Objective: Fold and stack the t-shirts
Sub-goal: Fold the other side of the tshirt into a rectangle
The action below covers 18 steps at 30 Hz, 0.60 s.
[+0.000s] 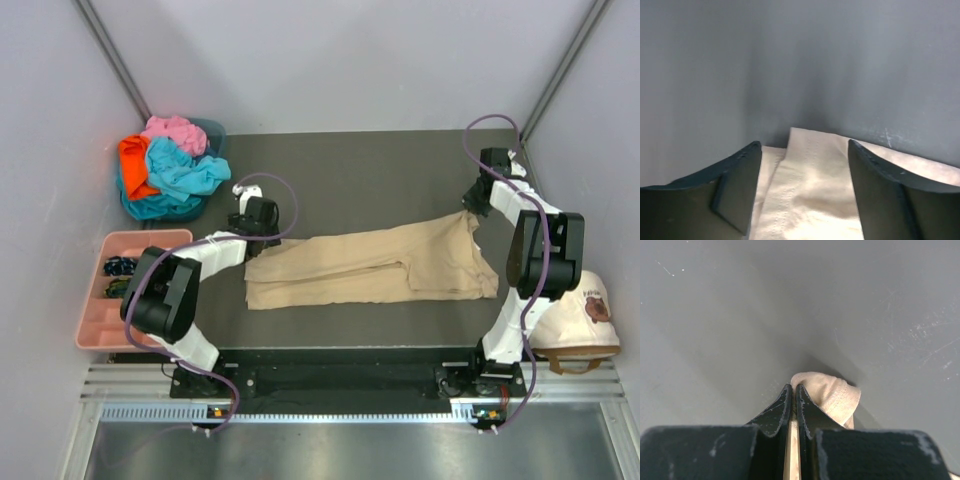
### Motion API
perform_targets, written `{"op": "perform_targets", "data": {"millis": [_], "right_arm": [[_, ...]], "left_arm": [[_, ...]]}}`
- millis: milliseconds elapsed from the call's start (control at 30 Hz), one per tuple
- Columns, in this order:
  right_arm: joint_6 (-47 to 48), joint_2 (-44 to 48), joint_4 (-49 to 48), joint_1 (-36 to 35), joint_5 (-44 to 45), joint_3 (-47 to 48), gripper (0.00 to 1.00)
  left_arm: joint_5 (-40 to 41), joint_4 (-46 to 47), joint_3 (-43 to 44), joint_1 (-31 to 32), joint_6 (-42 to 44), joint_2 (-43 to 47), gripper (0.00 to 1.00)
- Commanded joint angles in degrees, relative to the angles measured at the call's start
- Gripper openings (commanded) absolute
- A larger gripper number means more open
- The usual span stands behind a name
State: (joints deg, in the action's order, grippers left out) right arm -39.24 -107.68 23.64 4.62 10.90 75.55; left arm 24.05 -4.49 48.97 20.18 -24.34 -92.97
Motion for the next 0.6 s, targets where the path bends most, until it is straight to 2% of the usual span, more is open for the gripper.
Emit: {"op": "perform_targets", "data": {"millis": [0,167,567], "right_arm": [[-0.31,-0.16,-0.87,0.3,0.44,2.67,0.0],[-0.31,-0.16,-0.87,0.39,0.44,2.67,0.0],[-0.13,0.1,-0.61,0.3,0.09,2.94,0.0]], "left_arm": [[-2.34,2.82,2.09,-0.15,-0.89,-0.02,0.71],[-3.31,2.73,1.74,-0.15,-0.71,0.07,0.59],[-0.24,2.03,2.53,-0.23,0.17,-1.86,0.52]]}}
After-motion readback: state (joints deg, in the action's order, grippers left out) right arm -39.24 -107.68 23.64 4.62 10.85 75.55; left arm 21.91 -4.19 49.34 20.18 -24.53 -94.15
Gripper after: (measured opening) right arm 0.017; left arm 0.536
